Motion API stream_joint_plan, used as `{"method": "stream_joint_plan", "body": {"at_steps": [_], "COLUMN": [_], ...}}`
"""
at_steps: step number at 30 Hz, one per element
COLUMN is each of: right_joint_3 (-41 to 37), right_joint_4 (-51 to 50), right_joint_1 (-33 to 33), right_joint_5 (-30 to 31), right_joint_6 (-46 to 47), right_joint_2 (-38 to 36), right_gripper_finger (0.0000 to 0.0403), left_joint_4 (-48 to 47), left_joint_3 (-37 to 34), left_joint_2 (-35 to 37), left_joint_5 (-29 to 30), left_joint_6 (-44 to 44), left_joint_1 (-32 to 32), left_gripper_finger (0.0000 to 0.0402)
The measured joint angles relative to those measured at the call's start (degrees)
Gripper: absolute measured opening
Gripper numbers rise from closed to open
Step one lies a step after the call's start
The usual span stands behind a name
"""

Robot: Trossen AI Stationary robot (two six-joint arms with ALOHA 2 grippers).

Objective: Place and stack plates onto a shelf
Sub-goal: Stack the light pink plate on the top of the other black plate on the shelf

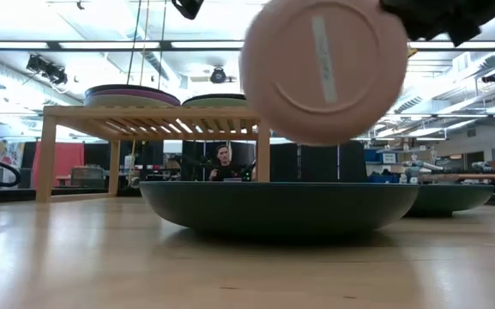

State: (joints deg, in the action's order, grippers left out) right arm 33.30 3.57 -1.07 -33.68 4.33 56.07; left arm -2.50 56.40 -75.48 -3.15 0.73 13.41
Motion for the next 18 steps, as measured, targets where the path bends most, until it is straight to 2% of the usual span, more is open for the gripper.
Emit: {"method": "stream_joint_plan", "body": {"at_steps": [7,18], "right_joint_3": [-0.04,1.76], "right_joint_4": [-14.5,-26.41], "right_joint_1": [0.08,0.08], "right_joint_5": [10.74,25.94], "right_joint_6": [1.4,2.09], "right_joint_2": [-8.56,-17.58], "right_gripper_finger": [0.0032,0.0032], "left_joint_4": [-0.73,-3.51], "left_joint_3": [0.0,0.0], "left_joint_2": [0.0,0.0], "left_joint_5": [0.41,0.49], "left_joint_6": [0.02,0.07], "left_joint_1": [-0.07,-0.09], "left_gripper_finger": [0.0183,0.0183]}}
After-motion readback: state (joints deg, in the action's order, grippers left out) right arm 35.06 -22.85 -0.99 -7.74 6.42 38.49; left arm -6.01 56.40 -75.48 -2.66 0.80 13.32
